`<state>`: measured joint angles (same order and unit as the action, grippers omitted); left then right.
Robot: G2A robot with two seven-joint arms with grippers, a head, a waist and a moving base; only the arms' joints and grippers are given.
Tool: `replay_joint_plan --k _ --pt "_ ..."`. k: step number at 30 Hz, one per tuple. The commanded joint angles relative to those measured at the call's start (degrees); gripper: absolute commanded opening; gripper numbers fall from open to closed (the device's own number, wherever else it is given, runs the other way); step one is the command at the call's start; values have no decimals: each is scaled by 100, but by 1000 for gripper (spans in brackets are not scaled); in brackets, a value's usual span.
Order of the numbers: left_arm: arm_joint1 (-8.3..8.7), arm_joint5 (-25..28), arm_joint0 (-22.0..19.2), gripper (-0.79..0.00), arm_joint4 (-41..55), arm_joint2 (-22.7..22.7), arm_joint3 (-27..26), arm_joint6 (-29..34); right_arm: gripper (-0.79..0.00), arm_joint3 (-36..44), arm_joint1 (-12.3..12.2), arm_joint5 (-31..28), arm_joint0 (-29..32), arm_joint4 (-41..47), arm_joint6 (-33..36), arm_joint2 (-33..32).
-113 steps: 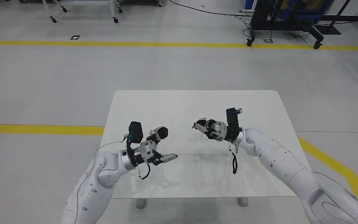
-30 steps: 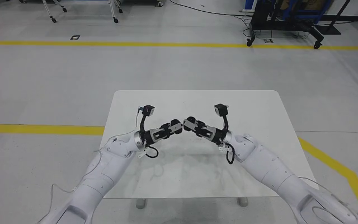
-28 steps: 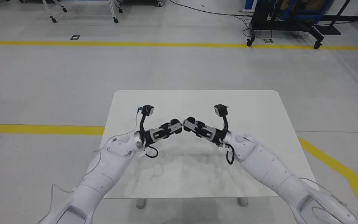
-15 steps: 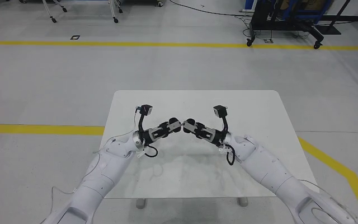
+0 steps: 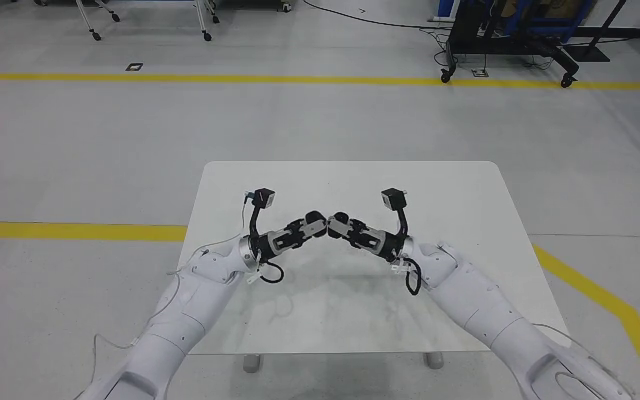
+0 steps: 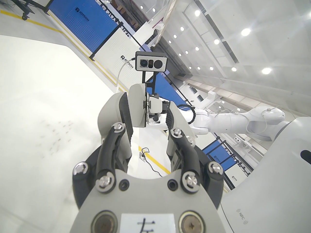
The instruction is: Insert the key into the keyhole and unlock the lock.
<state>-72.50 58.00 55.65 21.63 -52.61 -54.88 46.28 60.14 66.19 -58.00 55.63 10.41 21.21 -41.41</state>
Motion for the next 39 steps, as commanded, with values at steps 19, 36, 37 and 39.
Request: replay_joint_plan --k 19,36,37,39 --pt "50 0 12 -785 274 -92 -13 0 0 -107 72 2 22 -75 258 -103" --pt "119 -663 -565 -785 395 1097 371 664 -219 381 -395 429 598 -1125 944 -1001" --pt "123 -667 -593 -785 418 1152 392 668 -231 459 -408 449 631 -1053 1052 -998" --pt "133 -641 -633 -785 438 1256 430 642 -400 560 -427 533 658 -928 1244 -997"
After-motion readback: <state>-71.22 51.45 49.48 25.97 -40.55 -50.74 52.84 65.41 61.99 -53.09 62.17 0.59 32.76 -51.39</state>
